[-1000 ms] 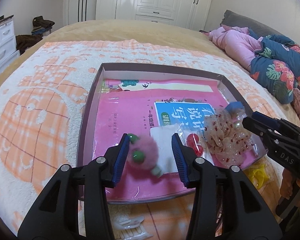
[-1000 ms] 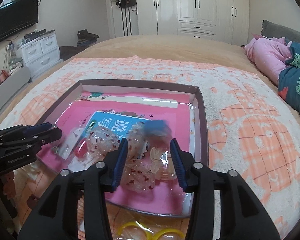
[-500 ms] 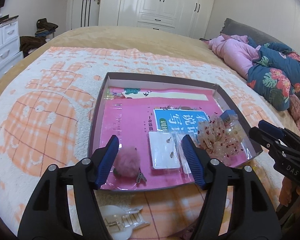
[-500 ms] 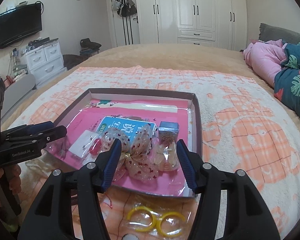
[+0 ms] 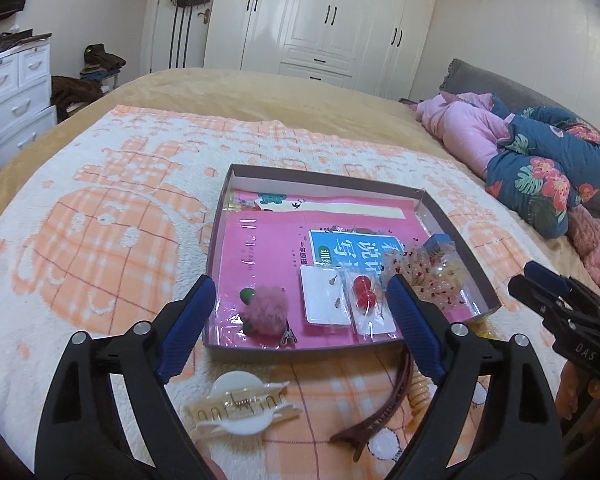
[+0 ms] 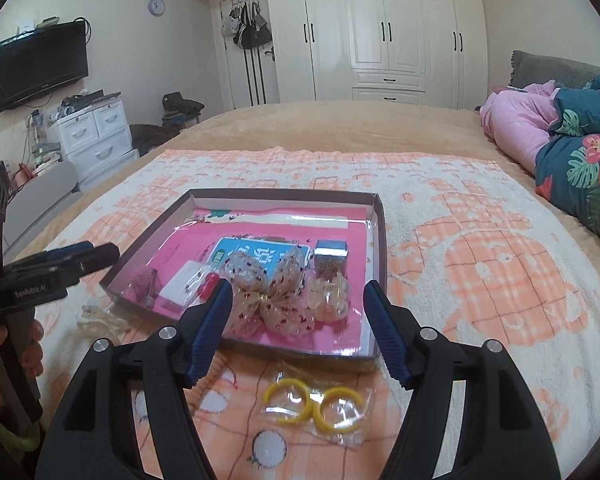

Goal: Organize jewelry
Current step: 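Withdraw both open tools from the box toward the remaining clips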

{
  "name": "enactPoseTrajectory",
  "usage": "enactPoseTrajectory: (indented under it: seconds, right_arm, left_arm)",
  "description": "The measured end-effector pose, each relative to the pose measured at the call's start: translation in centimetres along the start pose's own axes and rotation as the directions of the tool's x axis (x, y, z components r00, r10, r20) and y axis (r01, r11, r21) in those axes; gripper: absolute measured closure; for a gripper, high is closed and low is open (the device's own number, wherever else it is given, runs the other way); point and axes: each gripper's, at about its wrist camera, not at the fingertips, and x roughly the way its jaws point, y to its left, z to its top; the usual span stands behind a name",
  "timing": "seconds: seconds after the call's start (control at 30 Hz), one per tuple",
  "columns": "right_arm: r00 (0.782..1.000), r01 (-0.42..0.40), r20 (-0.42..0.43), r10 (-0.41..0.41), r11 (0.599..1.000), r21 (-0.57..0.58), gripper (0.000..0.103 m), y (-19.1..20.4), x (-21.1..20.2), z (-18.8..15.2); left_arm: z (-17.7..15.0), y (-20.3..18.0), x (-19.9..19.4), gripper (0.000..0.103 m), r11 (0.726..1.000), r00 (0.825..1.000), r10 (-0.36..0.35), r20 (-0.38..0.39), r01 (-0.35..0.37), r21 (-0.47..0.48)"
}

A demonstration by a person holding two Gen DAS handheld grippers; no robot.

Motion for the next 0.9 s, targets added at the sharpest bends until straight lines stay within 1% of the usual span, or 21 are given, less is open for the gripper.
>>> enactPoseTrajectory:
  seconds: [0.07,0.17,0.23,0.47,0.9]
  right_arm:
    - [1.000,-0.003,0.002,0.003,1.000,-0.004,0.037,0.1,-0.7,-0.4]
    - [1.000,-0.007,0.006,0.007,1.000,-0.005,0.037,0.2,-1.3,-0.7]
    - [1.000,-0.012,0.009,0.012,1.000,-0.007,0.037,0.4,-1.7,-0.9]
    - [1.000,-0.027,0.005,0.027,0.999,-0.030,0.036,1.2,-2.7,-1.8]
    - [0.999,-0.031,0.014,0.031,1.000,-0.002,0.033,0.8,-4.8,-3.3]
  left_arm:
    - [-0.1,-0.1,-0.5,0.023,1.000,1.000,-0.001,0.008,0.001,0.001]
    - [-0.2,-0.5,-1.4,0.019,1.000,1.000,-0.004,0.026,0.004,0.010]
    - [-0.3,-0.6,-1.9,0.019,1.000,0.999,-0.010,0.035,0.010,0.015]
    - [-1.5,-1.1,-3.1,0.012,0.999,0.999,-0.017,0.037,0.016,0.039]
    - [-3.7,-1.5,-4.4,0.012,0.998,1.000,-0.018,0.015,0.017,0.058]
